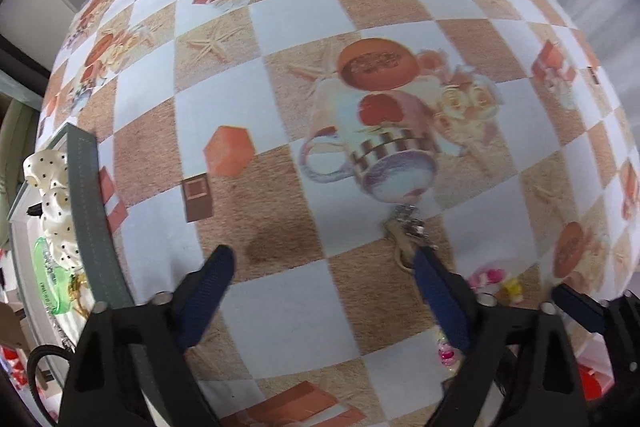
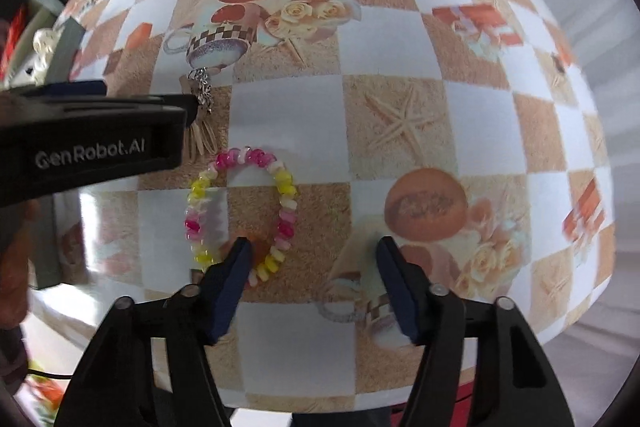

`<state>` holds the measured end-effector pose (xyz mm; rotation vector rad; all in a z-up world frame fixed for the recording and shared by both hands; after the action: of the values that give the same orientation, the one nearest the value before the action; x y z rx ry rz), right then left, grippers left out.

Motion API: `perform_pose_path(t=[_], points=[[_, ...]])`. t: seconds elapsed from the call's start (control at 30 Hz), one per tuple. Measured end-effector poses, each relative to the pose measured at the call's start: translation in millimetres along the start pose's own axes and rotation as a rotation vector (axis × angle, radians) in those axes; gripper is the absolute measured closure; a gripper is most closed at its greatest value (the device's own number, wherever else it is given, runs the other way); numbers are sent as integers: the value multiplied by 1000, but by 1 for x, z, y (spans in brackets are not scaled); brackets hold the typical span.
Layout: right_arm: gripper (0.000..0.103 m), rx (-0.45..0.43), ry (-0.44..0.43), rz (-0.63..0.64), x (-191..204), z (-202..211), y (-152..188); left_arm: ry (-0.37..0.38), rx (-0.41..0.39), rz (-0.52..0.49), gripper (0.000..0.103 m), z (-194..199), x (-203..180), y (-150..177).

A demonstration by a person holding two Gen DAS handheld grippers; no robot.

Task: Organize jewelry
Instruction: 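Grasp the pink and yellow beaded bracelet with the right gripper, then grasp the silver charm with the left gripper while the right lifts the beaded bracelet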

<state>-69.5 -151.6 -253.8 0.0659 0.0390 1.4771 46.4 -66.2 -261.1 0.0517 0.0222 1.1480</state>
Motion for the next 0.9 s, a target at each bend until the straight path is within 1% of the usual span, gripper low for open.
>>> perform_pose_path(t=[0.07,0.1,0.13,0.17,0.27,0.43,0.57,0.63,0.67,0.77,0.9], points=[[56,-9,5,7,-1,2,-2,12,-1,-12,27,3,-5,-2],[60,-11,8,6,-2,2,-3,22,0,-18,30,4,-8,-2],[71,-12,9,5,-3,3,-4,28,2,-22,37,5,-11,-3],[80,-11,7,3,-5,4,-5,33,3,-26,43,6,-15,-4],[89,0,-7,-10,-9,4,-9,45,12,-32,45,6,-21,-7],[91,7,-62,-34,-15,5,-14,94,43,-3,45,5,-26,-14],[91,-2,-40,-13,-19,6,-14,99,48,-11,45,6,-34,-22],[92,2,-48,-16,-24,8,-11,97,52,-21,45,7,-41,-25],[93,6,-60,-26,-25,8,-9,102,43,-18,45,10,-47,-27],[94,13,-93,-46,-29,10,-5,116,13,-21,45,30,-48,-25],[94,14,-86,-48,-34,10,-6,131,21,-42,45,31,-53,-31]])
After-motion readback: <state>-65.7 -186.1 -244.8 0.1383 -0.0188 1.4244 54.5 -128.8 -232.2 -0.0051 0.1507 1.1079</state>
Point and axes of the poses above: each gripper's, at about its wrist camera, not at the fingertips, and z roughly against the way its jaws point, x to its left, y to its underside, the point moved 9 cm from there along -z, roughly the way its jaws point, and after that the axes turned 11 degrees about x, right-handed, at the moved point
